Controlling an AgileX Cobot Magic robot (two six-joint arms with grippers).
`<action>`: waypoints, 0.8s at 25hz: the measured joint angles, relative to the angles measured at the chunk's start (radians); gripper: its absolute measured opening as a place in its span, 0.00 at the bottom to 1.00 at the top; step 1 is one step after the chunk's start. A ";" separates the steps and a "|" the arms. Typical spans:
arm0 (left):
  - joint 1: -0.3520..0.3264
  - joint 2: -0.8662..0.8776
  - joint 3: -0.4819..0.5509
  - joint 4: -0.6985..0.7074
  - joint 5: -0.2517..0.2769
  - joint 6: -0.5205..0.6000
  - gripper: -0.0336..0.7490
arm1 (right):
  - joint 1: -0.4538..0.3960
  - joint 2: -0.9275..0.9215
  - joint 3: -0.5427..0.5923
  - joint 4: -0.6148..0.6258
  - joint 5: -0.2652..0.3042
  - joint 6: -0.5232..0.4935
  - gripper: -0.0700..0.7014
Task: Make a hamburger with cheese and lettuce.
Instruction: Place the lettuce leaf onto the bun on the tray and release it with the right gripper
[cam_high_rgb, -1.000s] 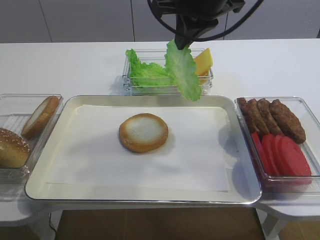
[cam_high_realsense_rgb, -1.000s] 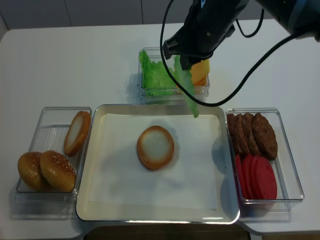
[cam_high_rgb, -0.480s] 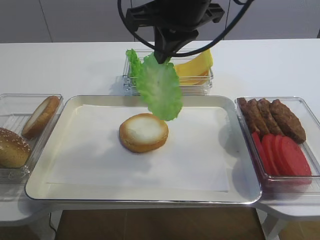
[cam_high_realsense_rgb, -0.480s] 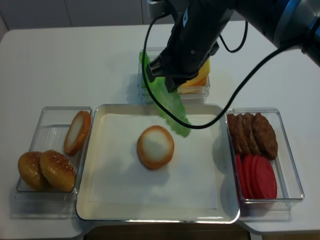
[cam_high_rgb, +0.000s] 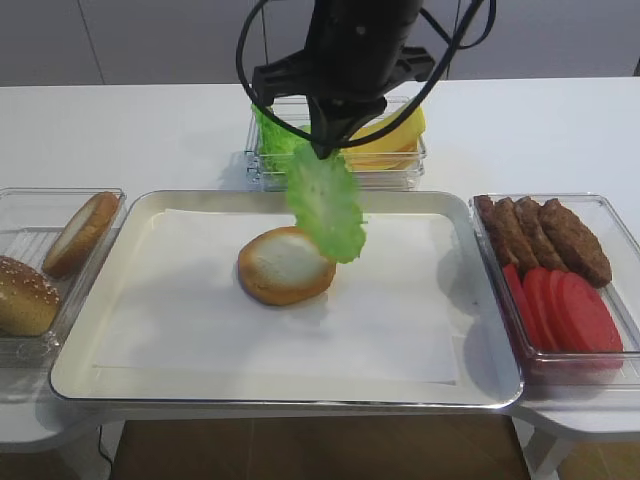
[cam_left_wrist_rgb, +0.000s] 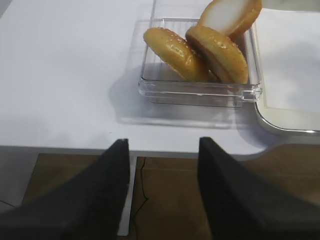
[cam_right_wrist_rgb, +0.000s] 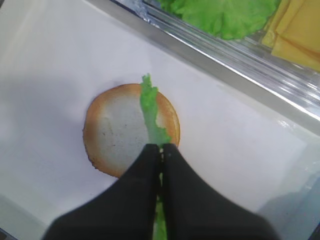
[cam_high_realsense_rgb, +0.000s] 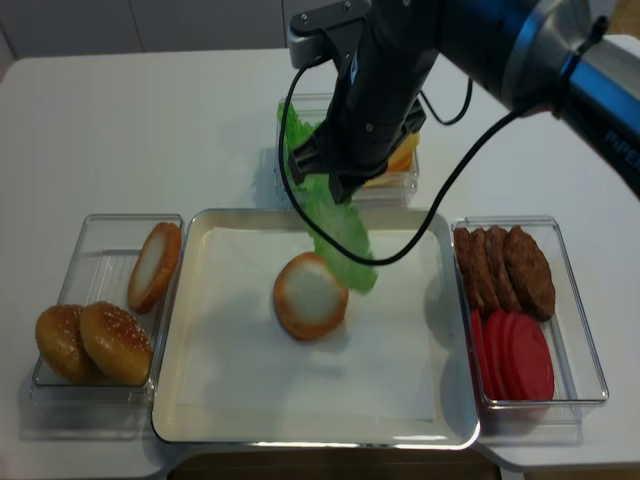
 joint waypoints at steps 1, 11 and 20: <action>0.000 0.000 0.000 0.000 0.000 0.000 0.47 | 0.000 0.008 0.000 0.000 0.000 0.004 0.13; 0.000 0.000 0.000 0.000 0.000 0.000 0.47 | 0.000 0.025 0.000 0.004 -0.027 0.015 0.13; 0.000 0.000 0.000 0.000 0.000 0.000 0.47 | 0.000 0.040 0.000 0.033 -0.052 0.017 0.13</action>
